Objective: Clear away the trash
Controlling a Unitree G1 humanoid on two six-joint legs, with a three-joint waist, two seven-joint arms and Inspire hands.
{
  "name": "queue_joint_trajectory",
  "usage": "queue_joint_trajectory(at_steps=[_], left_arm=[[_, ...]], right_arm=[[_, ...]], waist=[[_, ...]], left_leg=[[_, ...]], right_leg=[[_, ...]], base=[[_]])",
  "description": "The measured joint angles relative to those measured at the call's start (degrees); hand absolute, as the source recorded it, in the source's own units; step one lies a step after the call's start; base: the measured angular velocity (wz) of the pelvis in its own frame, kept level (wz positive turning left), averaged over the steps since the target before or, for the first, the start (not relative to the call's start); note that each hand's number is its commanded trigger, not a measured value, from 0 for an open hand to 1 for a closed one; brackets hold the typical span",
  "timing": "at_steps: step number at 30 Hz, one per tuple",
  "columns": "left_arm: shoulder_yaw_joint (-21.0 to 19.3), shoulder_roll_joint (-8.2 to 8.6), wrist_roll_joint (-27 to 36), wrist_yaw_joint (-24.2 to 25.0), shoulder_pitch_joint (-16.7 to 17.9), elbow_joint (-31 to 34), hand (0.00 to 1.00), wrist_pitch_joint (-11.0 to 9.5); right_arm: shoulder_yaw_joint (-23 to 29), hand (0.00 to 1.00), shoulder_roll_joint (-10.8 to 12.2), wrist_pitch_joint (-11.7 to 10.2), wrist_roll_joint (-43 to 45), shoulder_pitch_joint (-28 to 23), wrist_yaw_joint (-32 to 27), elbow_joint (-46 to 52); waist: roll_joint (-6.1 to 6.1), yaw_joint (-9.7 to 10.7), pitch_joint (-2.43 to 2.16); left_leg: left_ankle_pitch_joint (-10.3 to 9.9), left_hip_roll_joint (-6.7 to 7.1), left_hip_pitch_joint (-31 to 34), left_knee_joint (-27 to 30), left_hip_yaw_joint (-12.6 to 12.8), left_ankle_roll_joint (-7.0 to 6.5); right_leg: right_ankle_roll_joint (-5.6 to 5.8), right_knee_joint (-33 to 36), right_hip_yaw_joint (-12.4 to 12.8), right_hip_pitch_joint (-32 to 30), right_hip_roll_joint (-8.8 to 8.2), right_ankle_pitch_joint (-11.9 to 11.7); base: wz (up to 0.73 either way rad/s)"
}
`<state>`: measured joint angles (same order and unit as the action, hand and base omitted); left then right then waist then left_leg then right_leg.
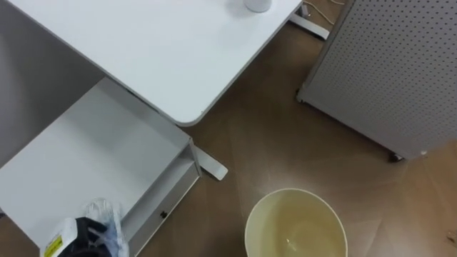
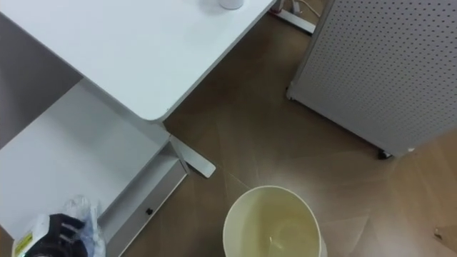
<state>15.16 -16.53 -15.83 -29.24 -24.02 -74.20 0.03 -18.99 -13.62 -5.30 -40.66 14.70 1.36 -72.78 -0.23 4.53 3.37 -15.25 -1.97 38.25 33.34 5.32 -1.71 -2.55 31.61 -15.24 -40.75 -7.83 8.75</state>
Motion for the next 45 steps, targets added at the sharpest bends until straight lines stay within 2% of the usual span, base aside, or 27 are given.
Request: queue_joint_trajectory(at_steps=[7,17,24,25,29,32,35,39,43,45], left_arm=[[2.1,1.58,0.0,3.4,0.1,-2.0,1.00,0.9],[2.0,1.56,-0.1,3.6,0.2,-2.1,1.00,0.7],[2.0,2.15,-0.1,1.1,1.9,0.8,1.00,-2.7],[2.0,2.48,-0.1,0.7,2.3,1.3,1.00,-3.2],[2.1,3.72,-0.1,0.5,3.0,1.8,1.00,-4.5],[3.3,4.53,0.0,-0.1,5.4,5.4,1.00,-5.3],[3.4,6.13,0.0,-0.3,7.0,9.0,1.00,-6.6],[5.6,8.61,0.0,-0.3,8.1,12.9,1.00,-8.8],[7.8,11.28,0.0,0.2,9.0,15.2,1.00,-10.2],[9.1,11.72,0.0,1.2,9.7,16.1,1.00,-10.2]], right_arm=[[0.0,1.00,0.0,0.4,0.0,0.1,-0.4,0.5],[-0.1,1.00,0.0,0.3,0.6,0.0,-1.2,1.7],[-0.3,1.00,0.5,-0.4,1.2,0.0,-1.2,1.9],[-0.5,1.00,0.5,-0.6,1.8,0.0,-1.2,1.9],[-0.7,1.00,1.3,-1.3,2.9,0.0,-1.2,1.8],[-1.9,1.00,1.6,-1.7,3.2,0.0,-1.0,1.8],[-2.3,1.00,2.0,-2.4,5.2,-0.2,-0.7,1.7],[-3.0,1.00,2.9,-3.5,5.4,-0.8,-0.6,1.8],[-3.6,1.00,3.8,-4.2,5.4,-0.9,-0.6,1.9],[-4.8,1.00,4.0,-4.1,5.5,-1.1,-0.5,2.6]], waist=[[0.02,0.0,0.04],[0.34,-0.3,0.25],[0.58,-0.5,0.39],[0.83,-0.5,0.57],[0.98,-0.6,0.65],[1.00,-0.5,0.67],[1.03,-1.0,0.65],[1.76,-1.5,0.22],[1.77,-2.0,0.19],[1.73,-1.9,0.16]], left_leg=[[0.0,-0.02,0.1,0.2,-0.2,-0.01],[0.0,-0.18,-0.1,-0.3,0.1,-0.05],[0.1,-0.30,-2.5,-1.6,1.4,0.04],[0.1,-0.34,-2.9,-1.6,1.5,0.04],[0.1,-0.38,-4.5,-2.3,2.2,0.03],[0.2,-0.30,-5.9,-3.9,2.7,-0.03],[0.2,-0.34,-6.8,-4.5,4.0,-0.12],[0.3,-0.33,-7.0,-4.6,4.2,-0.15],[0.3,-0.33,-7.4,-4.6,4.8,-0.15],[0.3,-0.33,-7.5,-4.6,5.1,-0.15]], right_leg=[[0.03,-0.2,-0.1,-0.1,0.00,0.0],[0.02,-0.5,0.2,-0.1,0.06,-0.1],[0.05,-0.5,0.9,1.2,0.17,-0.1],[0.06,-0.8,0.8,1.7,0.21,-0.1],[0.10,-1.3,1.0,3.0,0.32,-0.1],[0.21,-2.1,1.4,3.9,0.29,-0.2],[0.33,-2.1,2.4,3.9,0.36,-0.2],[0.52,-2.3,2.5,4.0,0.56,-0.4],[0.55,-2.1,2.8,4.1,0.53,-0.4],[0.56,-2.1,3.1,4.1,0.54,-0.4]], base=[[0.00],[0.00],[-0.06],[0.00],[-0.05],[-0.07],[-0.15],[-0.04],[-0.03],[-0.06]])
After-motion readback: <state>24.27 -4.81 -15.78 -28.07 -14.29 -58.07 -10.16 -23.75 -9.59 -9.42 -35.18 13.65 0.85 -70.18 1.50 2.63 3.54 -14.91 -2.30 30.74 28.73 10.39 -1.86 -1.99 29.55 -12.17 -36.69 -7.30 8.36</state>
